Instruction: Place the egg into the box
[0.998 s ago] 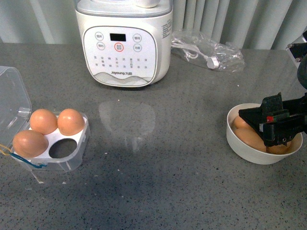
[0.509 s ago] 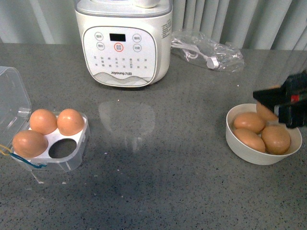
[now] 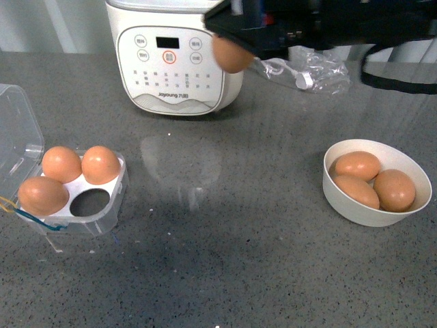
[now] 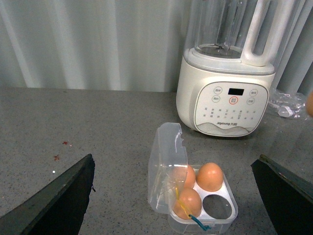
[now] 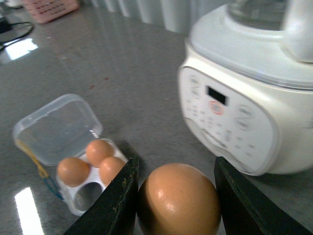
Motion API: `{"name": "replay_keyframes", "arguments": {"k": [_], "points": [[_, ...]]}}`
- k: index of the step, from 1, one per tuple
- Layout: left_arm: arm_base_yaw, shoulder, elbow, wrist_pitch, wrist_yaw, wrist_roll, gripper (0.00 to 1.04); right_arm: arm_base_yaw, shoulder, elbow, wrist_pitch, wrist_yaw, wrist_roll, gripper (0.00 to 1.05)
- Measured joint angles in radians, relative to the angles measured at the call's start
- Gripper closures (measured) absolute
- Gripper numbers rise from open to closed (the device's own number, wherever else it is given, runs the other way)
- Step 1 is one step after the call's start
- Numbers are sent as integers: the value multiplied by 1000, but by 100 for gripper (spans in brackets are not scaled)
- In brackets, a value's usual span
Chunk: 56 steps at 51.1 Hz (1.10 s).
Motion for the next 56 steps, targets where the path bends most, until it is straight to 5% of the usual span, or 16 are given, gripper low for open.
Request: {"name": "replay_keyframes", "arguments": {"k": [29, 56], "points": [[0, 0, 0, 0, 0, 0, 7, 158, 279, 277, -211, -237, -39, 65], [0, 0, 0, 0, 0, 0, 7, 216, 426, 419, -321, -279, -133, 65]]}}
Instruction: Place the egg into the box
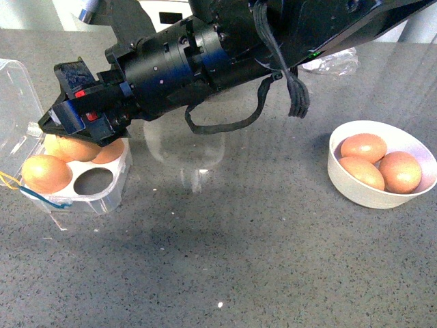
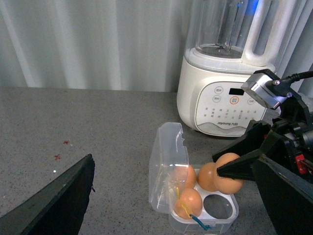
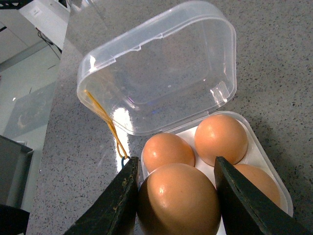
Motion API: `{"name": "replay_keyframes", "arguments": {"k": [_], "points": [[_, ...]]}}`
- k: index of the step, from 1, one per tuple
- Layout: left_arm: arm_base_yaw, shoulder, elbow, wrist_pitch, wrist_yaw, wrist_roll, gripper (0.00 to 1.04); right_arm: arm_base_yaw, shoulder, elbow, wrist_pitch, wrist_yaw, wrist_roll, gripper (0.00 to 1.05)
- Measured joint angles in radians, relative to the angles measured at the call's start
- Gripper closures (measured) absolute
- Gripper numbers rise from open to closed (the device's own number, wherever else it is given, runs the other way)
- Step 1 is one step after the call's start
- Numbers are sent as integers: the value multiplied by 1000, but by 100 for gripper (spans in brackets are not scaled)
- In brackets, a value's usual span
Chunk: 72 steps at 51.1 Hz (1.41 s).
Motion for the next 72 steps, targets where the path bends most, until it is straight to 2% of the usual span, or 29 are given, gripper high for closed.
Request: {"name": "replay_keyframes", "arguments": {"k": [27, 38, 40, 52, 56, 66, 72], "points": [[0, 0, 0, 0, 0, 0, 7, 17, 35, 42, -40, -6, -43, 65], [0, 0, 0, 0, 0, 0, 7, 19, 61, 46, -32, 42, -56, 65], [0, 0, 0, 0, 0, 0, 7, 19, 63, 46, -30, 42, -59, 62], [0, 0, 0, 0, 0, 0, 7, 19, 49, 32, 26, 51, -30, 16], [0, 0, 0, 0, 0, 0, 7, 18, 31, 14, 41, 58, -22, 6], [0, 0, 0, 0, 0, 0, 7, 10, -51, -63, 121, 107, 18, 7], [0, 0, 0, 0, 0, 0, 7, -2, -124, -144, 234, 189, 84, 7]]}}
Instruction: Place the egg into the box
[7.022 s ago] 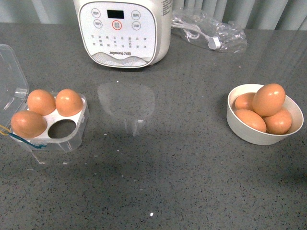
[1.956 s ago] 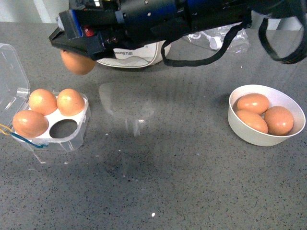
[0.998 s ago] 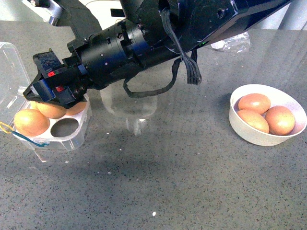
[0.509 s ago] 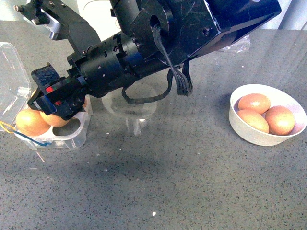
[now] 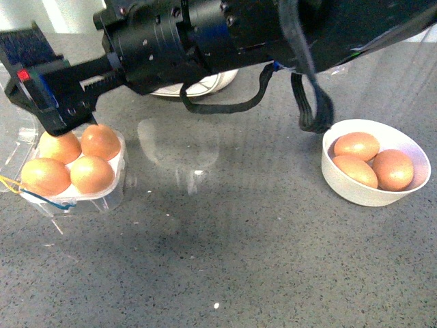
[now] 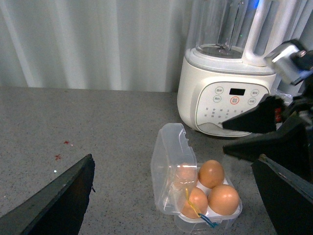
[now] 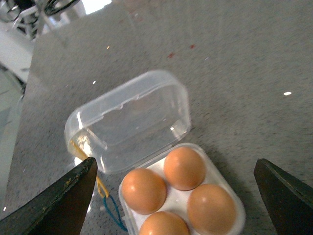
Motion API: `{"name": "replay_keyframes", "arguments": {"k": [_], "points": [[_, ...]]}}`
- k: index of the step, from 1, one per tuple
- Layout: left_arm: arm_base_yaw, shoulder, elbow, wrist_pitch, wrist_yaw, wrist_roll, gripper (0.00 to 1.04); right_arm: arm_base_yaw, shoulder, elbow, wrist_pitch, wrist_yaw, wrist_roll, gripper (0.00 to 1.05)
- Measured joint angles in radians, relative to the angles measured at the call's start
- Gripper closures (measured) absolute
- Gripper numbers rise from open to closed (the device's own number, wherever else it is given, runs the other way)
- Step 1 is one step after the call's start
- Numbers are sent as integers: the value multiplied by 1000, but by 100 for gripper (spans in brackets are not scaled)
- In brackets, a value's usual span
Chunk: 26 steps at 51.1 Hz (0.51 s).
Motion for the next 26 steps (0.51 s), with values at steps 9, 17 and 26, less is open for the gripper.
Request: {"name": "replay_keyframes", "arguments": {"k": [9, 17, 26], "points": [[0, 0, 0, 0, 0, 0, 7, -28, -103, -94, 106, 137, 92, 7], [0, 0, 0, 0, -1, 0, 7, -2, -105, -185, 322, 533, 74, 18], [0, 0, 0, 0, -3, 0, 7, -50, -234, -470, 653, 1125, 44, 43]]}}
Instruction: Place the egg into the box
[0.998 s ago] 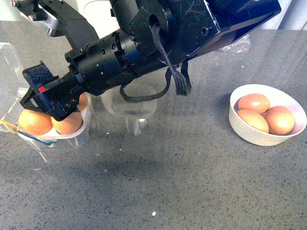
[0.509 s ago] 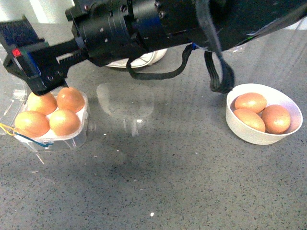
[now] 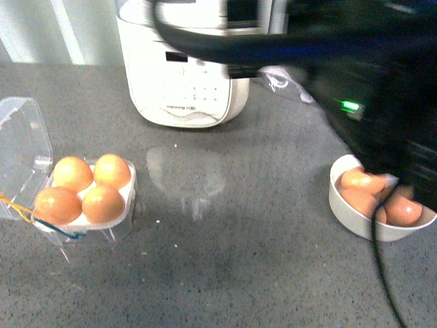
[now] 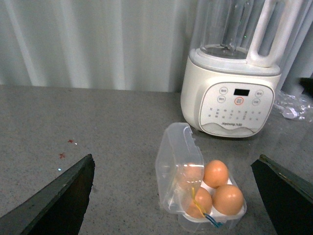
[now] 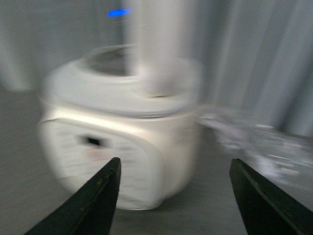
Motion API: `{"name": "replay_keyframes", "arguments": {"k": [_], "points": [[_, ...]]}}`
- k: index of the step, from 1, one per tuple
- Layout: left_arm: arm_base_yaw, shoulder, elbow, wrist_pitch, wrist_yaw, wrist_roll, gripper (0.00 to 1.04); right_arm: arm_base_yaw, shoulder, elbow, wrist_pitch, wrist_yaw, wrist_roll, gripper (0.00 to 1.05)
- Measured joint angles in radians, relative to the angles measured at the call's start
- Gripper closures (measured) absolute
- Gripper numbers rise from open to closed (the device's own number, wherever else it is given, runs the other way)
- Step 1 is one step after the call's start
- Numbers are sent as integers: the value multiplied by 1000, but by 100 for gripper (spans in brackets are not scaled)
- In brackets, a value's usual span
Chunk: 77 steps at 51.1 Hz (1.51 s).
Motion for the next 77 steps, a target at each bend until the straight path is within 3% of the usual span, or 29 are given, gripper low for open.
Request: {"name": "replay_keyframes", "arguments": {"k": [4, 9, 18, 35, 55, 60, 77], "points": [[0, 0, 0, 0, 0, 0, 7, -55, -87, -126, 72, 31, -2, 55], [0, 0, 0, 0, 4, 0, 7, -141, -208, -301, 91, -28, -4, 77], [0, 0, 0, 0, 3, 0, 7, -209, -345, -445, 85, -126, -8, 102], [0, 0, 0, 0, 3, 0, 7, -374, -699, -647, -69, -280, -9, 102], [0, 0, 0, 0, 3, 0, 7, -460, -1004, -721, -298, -362, -9, 102], [0, 0, 0, 0, 3, 0, 7, -526, -1079, -732, -364, -444, -9, 102], [0, 0, 0, 0, 3, 0, 7, -555, -1298, -741, -558, -452, -9, 102]]}}
